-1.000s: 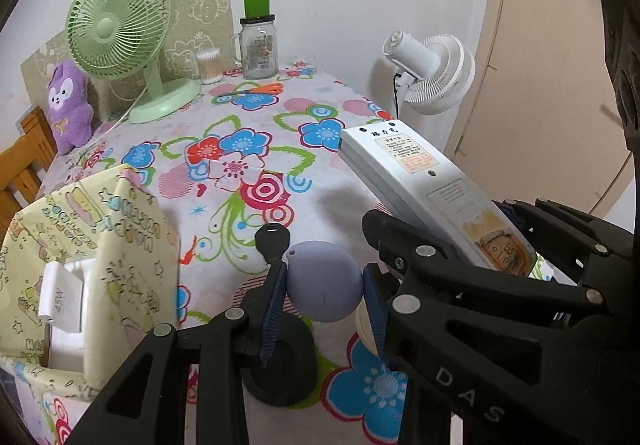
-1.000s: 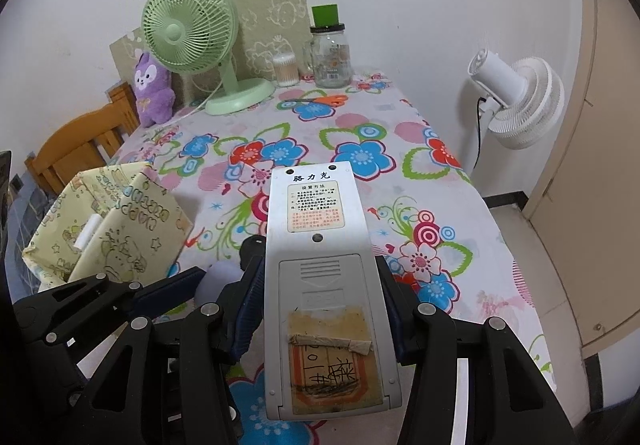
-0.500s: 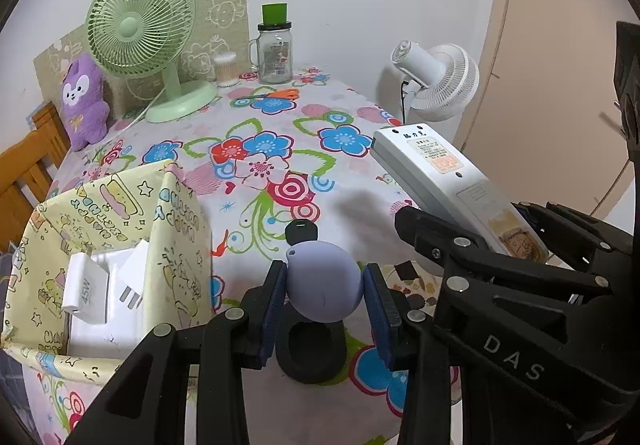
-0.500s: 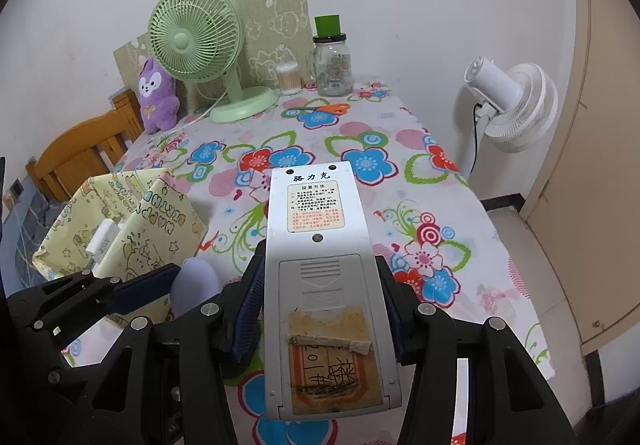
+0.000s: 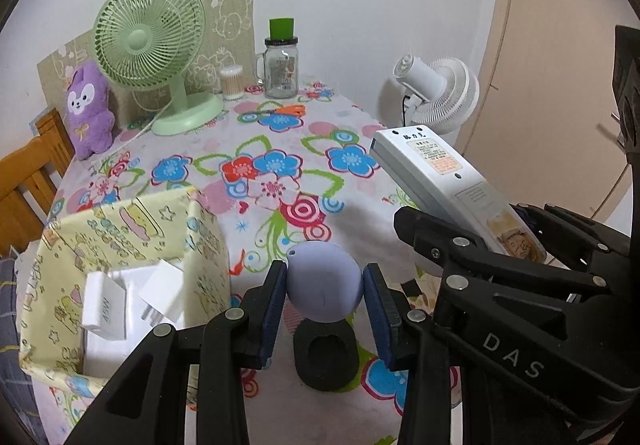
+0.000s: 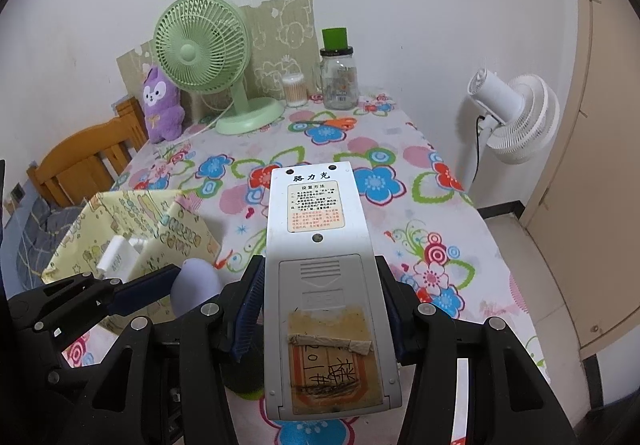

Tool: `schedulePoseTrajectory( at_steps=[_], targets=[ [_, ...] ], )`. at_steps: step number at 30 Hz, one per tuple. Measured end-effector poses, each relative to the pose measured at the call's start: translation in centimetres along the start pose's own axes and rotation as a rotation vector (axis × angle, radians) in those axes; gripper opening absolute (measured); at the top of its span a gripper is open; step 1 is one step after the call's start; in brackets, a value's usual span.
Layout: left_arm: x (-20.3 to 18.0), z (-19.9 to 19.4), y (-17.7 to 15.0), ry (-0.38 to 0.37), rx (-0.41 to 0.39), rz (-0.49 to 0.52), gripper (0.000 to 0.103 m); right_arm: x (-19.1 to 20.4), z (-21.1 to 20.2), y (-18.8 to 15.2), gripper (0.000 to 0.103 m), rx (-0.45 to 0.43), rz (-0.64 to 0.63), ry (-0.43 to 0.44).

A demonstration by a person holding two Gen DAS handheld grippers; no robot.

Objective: Organize rigid objects
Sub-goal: 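Carry the lavender ball with the left gripper while the right carries the power bank over the fabric box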

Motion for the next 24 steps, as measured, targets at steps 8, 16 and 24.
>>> schedulePoseTrajectory(
  at_steps=[8,16,24],
  targets=[
    [1.1,-0.8,1.2,0.000,-0.010,-0.005,0.040,1.2,-0.4,1.6,0.055,-0.009,-0.016,-0.011],
    [2.0,-1.2,1.4,0.010,-0.015,0.007,0.040,3.1,-0.2,2.2,0.055,0.000,-0.028,0.012],
    [3.9,-1.5,1.2,0.033,-0.011,-0.007,0.040,4.9,0.2,2.2,0.055,0.007,-0.038,0.011]
  ],
)
Point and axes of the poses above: each gripper's, at about its wrist camera, not at the fingertips, and z roughly the way its jaws point, x to its left, y to its top, the point moved 6 cm from there along z, roughly the way its jaws point, and after that the axes turned 2 degrees about -x, right-handed, at the moved point
